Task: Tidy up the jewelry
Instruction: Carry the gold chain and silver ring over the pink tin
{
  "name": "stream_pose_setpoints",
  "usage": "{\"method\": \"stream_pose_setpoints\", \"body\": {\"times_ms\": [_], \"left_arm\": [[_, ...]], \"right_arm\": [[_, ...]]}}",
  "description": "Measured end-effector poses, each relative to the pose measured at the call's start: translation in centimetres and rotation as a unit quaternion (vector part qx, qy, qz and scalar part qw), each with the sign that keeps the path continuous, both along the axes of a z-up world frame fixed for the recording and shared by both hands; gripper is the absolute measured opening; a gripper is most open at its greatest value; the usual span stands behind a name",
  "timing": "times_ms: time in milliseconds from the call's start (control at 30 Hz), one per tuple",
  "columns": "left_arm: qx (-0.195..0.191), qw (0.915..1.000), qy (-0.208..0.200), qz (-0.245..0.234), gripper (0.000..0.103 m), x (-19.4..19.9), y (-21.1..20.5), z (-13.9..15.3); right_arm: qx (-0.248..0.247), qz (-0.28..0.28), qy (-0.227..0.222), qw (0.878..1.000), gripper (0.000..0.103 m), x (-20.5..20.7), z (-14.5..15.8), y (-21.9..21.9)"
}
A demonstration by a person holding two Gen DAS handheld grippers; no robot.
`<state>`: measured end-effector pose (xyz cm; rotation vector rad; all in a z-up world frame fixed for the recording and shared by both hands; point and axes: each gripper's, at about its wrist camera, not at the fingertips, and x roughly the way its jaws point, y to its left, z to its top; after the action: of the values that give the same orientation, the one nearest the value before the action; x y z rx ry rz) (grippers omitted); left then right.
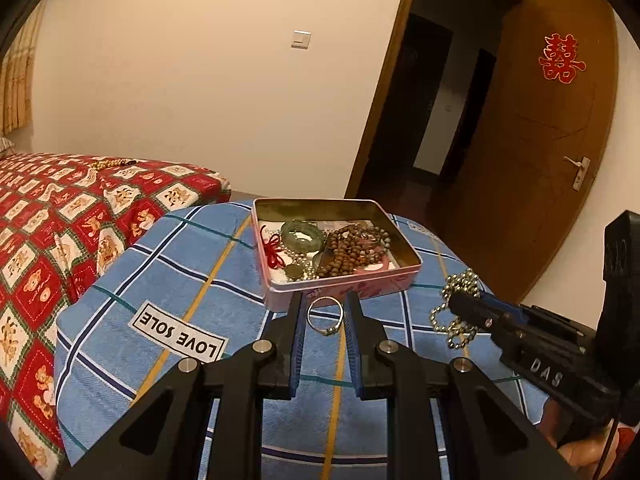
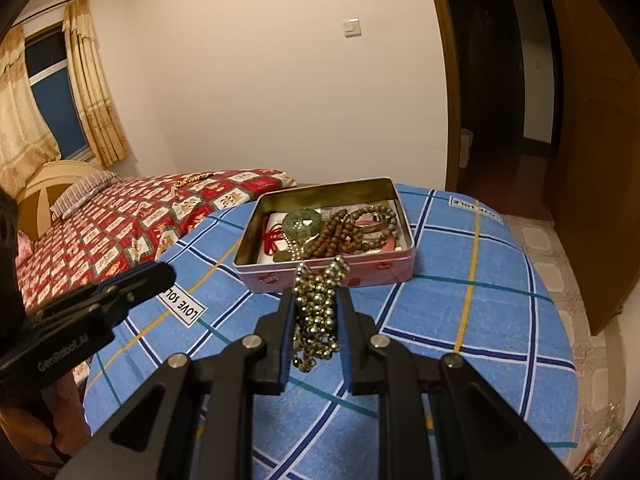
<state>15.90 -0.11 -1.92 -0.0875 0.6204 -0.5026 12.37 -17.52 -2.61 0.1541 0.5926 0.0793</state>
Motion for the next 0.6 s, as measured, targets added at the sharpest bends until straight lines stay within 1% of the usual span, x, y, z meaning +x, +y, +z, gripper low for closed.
{"method": "stream_pose_setpoints", "body": {"times_ms": [67, 167, 300, 433, 533, 600], "left_arm": [[0.002, 1.0, -0.005, 0.004, 0.019, 0.0, 0.0, 0.1], [0.002, 0.9998, -0.011, 0.013, 0.019, 0.2, 0.3, 0.4], [-0.01, 0.9996, -0.019, 0.019, 0.019, 0.8, 0.5, 1.0], [-0.018, 0.9992, -0.034, 0.013, 0.019, 1.7, -0.1, 1.8], [-0.032, 0.9982, -0.052, 0.003, 0.019, 2.4, -0.7, 2.2], [-0.051, 0.9972, -0.054, -0.002, 0.019, 3.4, -1.0, 2.4]], "right_arm": [[0.009, -0.003, 0.002, 1.0, 0.022, 0.3, 0.0, -0.5], [0.02, -0.002, -0.01, 1.0, 0.022, 0.5, 0.4, -1.4], [0.027, 0.005, -0.025, 0.999, 0.022, 1.3, 1.0, -2.3], [0.038, 0.015, -0.042, 0.998, 0.022, 2.6, 2.0, -2.7], [0.044, 0.022, -0.058, 0.997, 0.022, 3.6, 2.9, -2.8], [0.046, 0.023, -0.068, 0.996, 0.022, 4.3, 3.4, -2.9]]}}
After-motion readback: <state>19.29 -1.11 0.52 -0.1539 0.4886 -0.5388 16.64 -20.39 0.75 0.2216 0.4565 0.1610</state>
